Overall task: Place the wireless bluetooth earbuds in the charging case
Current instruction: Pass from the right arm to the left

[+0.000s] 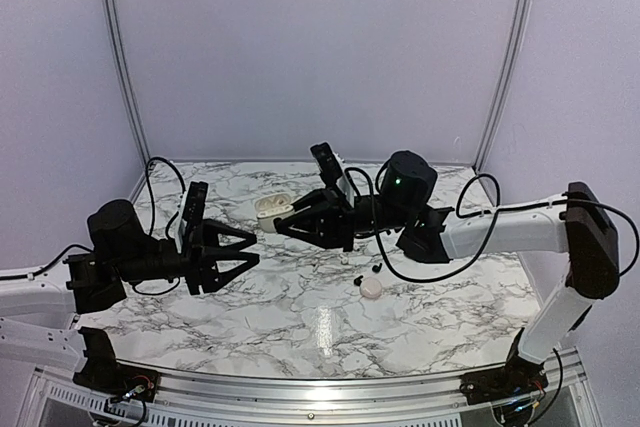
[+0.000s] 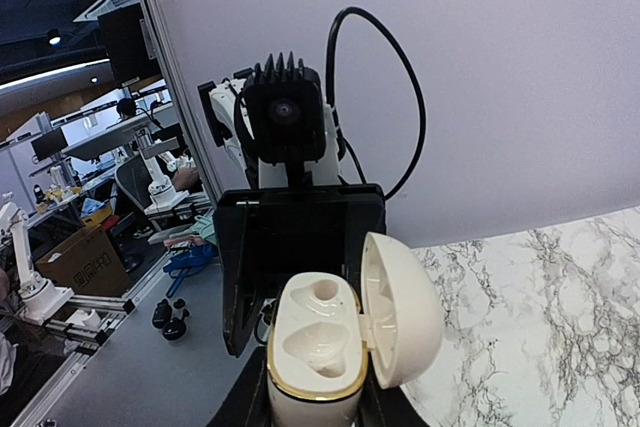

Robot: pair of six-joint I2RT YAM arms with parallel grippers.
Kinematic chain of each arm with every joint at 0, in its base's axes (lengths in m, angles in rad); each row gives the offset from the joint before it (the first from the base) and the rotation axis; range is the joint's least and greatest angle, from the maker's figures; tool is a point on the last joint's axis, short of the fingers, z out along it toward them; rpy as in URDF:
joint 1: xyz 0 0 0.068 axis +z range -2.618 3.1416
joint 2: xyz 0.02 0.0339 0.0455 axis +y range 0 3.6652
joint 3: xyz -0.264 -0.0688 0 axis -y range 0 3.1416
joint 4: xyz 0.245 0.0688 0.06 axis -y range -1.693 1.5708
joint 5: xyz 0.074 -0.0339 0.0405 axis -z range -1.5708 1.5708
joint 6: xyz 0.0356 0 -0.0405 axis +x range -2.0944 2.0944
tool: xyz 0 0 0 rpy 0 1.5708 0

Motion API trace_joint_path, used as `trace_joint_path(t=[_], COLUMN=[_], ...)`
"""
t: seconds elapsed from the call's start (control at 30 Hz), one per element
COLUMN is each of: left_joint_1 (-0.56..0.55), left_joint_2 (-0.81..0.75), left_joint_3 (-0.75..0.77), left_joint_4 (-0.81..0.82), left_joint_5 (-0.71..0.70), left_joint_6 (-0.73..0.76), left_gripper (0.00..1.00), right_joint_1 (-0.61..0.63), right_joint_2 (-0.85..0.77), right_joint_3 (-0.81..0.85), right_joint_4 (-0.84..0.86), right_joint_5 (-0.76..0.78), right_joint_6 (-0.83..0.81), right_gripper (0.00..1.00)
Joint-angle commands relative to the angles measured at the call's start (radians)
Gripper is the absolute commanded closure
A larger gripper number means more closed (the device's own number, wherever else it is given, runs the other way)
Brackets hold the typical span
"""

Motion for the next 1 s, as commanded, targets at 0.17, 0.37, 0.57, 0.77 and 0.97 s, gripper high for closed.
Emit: trace_joint_path(t=[0.17, 0.37, 0.57, 0.77, 0.97], left_joint_1=[-0.030, -0.033, -0.034, -0.036, -0.037], left_joint_2=[0.018, 0.059, 0.078, 0.100, 0.119], left_joint_3=[0.036, 0.061, 0.074, 0.065, 0.063], left_joint_4=[0.148, 0.160, 0.193, 0.233, 0.262], left_joint_5=[-0.053, -0.078, -0.093, -0.119, -0.123], left_joint_6=[0.006, -0.002, -0.018, -0.046, -0.064], left_gripper=[0.53, 0.55, 0.59, 0.64, 0.68], right_joint_1=[0.022, 0.023, 0.023, 0.024, 0.024], right_joint_2=[0.031, 0.046, 0.038, 0.044, 0.043], right_joint_3=[0.034, 0.039, 0.030, 0.022, 0.019], right_joint_4=[0.098, 0.123, 0.112, 0.127, 0.112], right_joint_5=[0.038, 0.031, 0.035, 0.036, 0.036], right_joint_6=[0.045, 0.066, 0.056, 0.065, 0.057], right_gripper=[1.00, 1.00, 1.00, 1.00, 1.00])
